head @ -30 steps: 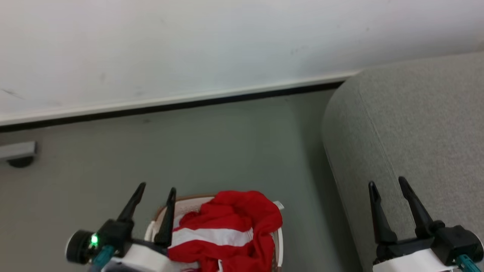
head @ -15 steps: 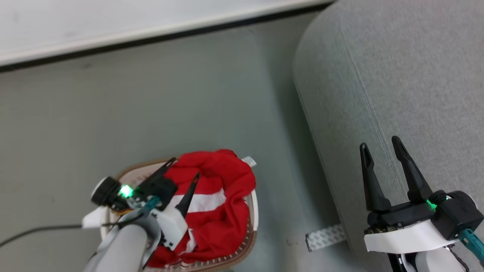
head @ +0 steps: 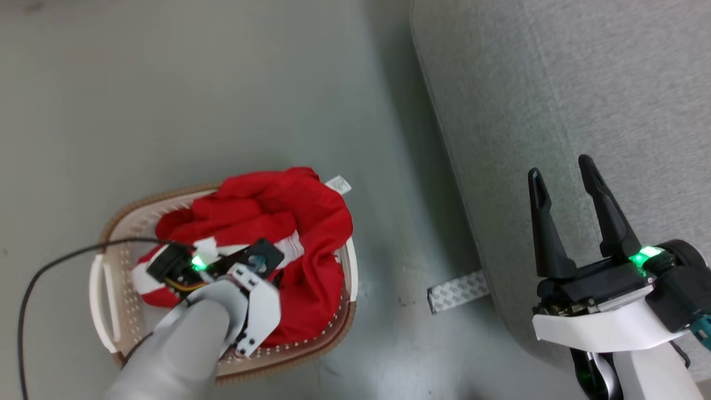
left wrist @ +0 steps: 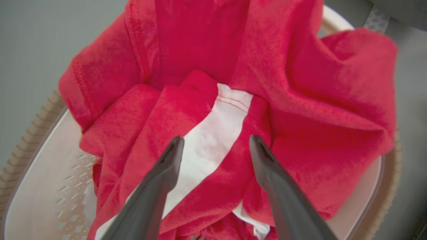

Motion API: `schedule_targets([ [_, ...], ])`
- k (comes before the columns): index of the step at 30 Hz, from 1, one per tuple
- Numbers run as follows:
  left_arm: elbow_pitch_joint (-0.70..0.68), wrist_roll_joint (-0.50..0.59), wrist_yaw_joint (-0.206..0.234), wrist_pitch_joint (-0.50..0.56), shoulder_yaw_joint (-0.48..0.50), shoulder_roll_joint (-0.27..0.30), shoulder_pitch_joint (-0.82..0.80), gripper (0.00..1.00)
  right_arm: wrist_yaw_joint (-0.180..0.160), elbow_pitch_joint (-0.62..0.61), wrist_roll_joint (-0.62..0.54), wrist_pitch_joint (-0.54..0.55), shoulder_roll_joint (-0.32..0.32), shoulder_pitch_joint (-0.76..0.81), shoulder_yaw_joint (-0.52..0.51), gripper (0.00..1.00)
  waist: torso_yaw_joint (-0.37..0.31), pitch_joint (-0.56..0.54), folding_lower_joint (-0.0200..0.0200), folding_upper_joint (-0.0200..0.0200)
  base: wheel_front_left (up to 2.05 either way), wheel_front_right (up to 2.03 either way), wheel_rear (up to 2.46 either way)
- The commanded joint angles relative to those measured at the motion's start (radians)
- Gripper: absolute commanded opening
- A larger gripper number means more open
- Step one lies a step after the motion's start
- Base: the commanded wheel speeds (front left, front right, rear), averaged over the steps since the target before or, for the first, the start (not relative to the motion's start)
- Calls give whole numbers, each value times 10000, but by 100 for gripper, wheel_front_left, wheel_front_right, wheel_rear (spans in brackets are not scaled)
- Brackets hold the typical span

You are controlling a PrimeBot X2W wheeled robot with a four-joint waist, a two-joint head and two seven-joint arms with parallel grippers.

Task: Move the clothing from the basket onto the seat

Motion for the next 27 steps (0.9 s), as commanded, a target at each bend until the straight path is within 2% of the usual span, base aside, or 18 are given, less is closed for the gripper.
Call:
schedule_targets([
  [1, 171, -131, 24, 49, -147, -11, -325, 100, 4, -130, 34, 7, 4, -219, -23, 100, -30, 578, -3, -1, 0, 0, 0],
  [9, 1207, -170, 22, 743, -551, 340, -1601, 100, 4, -855, 170, 7, 3, -644, 99, 100, -196, 2112, -3, -1, 0, 0, 0],
  [14, 1541, -286, 22, 630, -658, 291, -1842, 100, 4, -1035, 274, 7, 5, -619, 174, 100, -281, 2459, -3, -1, 0, 0, 0],
  [15, 1617, -290, 21, 581, -720, 256, -1847, 37, 4, -1027, 270, 5, 5, -617, 185, 100, -289, 2479, -3, -1, 0, 0, 0],
  [16, 1692, -321, 21, 558, -755, 219, -1847, 0, 4, -1003, 275, 7, 5, -620, 183, 100, -288, 2478, -3, -1, 0, 0, 0],
  [21, 1926, -643, 21, 149, -679, 10, -1545, 0, 4, -812, 309, 5, 5, -608, 116, 100, -111, 2037, -3, -1, 0, 0, 0],
  [27, 2027, -1793, 59, -925, 133, -467, -711, 0, 4, -399, 181, 7, 2, -252, 7, 100, 407, 555, -3, -1, 0, 0, 0],
])
